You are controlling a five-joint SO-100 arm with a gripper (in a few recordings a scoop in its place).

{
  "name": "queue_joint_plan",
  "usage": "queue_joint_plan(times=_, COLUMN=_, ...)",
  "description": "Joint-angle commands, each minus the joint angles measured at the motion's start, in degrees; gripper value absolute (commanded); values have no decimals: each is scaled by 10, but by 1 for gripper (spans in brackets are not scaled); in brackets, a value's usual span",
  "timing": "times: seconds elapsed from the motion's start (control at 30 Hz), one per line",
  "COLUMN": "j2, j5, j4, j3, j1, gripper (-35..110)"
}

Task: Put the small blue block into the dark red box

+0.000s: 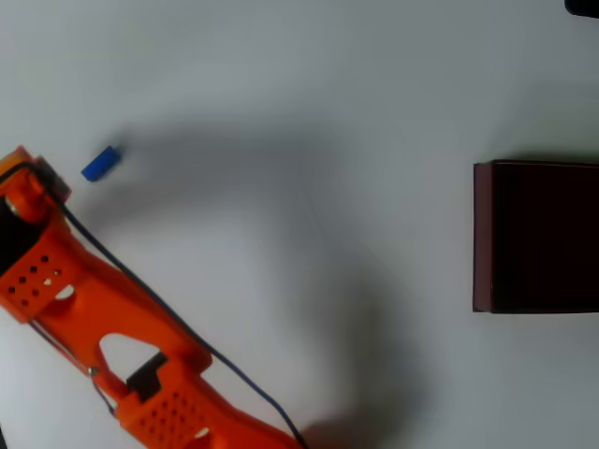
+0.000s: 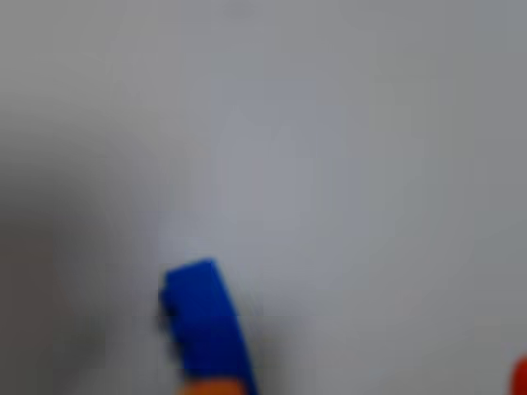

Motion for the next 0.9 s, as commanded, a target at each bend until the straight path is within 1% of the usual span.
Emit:
queue_joint_plan(times=0.0, j2=-18, j5=8, j4=8, j3=-63, j1=8, gripper=17)
queue_joint_plan(times=0.6, j2=-56, j5=-33, j4=8, j3=-19, j1=49, gripper=18)
queue_joint_plan(times=0.87, j2=-82, j5=-35, j4=8, j3=-41, j1=59, gripper=18)
